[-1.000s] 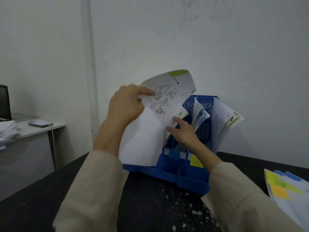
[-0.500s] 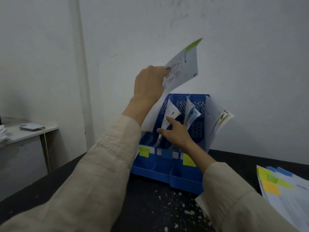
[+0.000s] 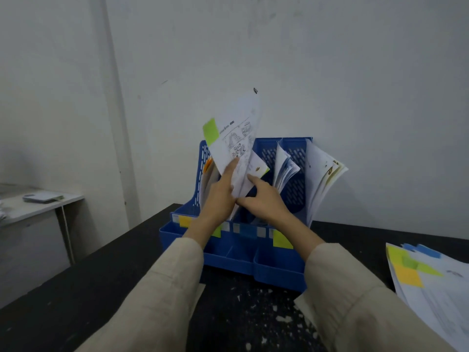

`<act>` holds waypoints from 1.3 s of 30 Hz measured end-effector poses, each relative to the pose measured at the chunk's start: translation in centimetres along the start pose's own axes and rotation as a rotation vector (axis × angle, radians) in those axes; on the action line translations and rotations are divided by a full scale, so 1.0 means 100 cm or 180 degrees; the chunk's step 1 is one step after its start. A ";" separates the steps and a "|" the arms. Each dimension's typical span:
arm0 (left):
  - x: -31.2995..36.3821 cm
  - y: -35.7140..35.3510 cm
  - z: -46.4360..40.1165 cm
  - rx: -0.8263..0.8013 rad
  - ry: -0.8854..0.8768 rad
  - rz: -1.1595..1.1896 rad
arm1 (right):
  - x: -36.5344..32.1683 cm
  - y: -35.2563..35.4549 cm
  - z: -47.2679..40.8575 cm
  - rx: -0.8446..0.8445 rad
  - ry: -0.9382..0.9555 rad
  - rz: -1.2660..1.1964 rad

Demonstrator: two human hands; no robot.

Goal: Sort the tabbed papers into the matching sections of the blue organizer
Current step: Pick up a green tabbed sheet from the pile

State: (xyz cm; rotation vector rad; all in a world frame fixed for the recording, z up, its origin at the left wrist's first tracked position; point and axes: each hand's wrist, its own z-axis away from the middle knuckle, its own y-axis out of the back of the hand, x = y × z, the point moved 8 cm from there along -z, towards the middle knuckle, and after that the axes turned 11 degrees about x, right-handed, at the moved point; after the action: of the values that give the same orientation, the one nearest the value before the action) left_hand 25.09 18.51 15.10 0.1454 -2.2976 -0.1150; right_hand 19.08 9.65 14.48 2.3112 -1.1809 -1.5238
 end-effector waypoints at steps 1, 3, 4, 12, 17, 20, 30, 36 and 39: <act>-0.002 0.003 0.001 0.0116 0.0292 0.0331 | 0.000 0.001 0.000 -0.0002 0.0012 0.0002; -0.006 0.002 0.003 0.0002 0.0276 0.0034 | 0.000 0.002 0.001 -0.0026 0.0025 -0.0016; -0.005 0.003 0.003 -0.0094 0.0093 -0.0256 | 0.000 0.002 0.001 -0.0038 0.0028 -0.0021; 0.008 0.032 -0.002 -0.0244 -0.0434 -0.1824 | 0.007 -0.001 -0.001 -0.0081 -0.0063 -0.0113; -0.006 0.032 0.001 -0.0452 -0.0387 -0.2162 | 0.008 -0.003 -0.005 -0.0056 -0.0075 -0.0198; -0.008 0.009 0.009 -0.0949 -0.0508 -0.1898 | 0.004 -0.003 -0.004 -0.0009 -0.0015 -0.0275; -0.005 0.006 0.022 0.0147 -0.0999 -0.0671 | 0.015 -0.005 -0.010 0.0077 -0.0111 -0.0368; -0.041 -0.005 0.015 0.0093 -0.0519 -0.1475 | 0.017 -0.007 -0.011 0.0088 -0.0094 -0.0414; -0.054 -0.013 0.017 -0.0301 -0.0471 -0.1718 | 0.017 -0.008 -0.013 0.0083 -0.0081 -0.0351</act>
State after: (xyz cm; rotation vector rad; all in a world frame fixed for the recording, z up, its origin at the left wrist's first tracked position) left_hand 27.48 18.06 9.86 0.7263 -2.3373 -0.5236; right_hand 20.90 8.69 13.46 2.4182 -1.1023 -1.5876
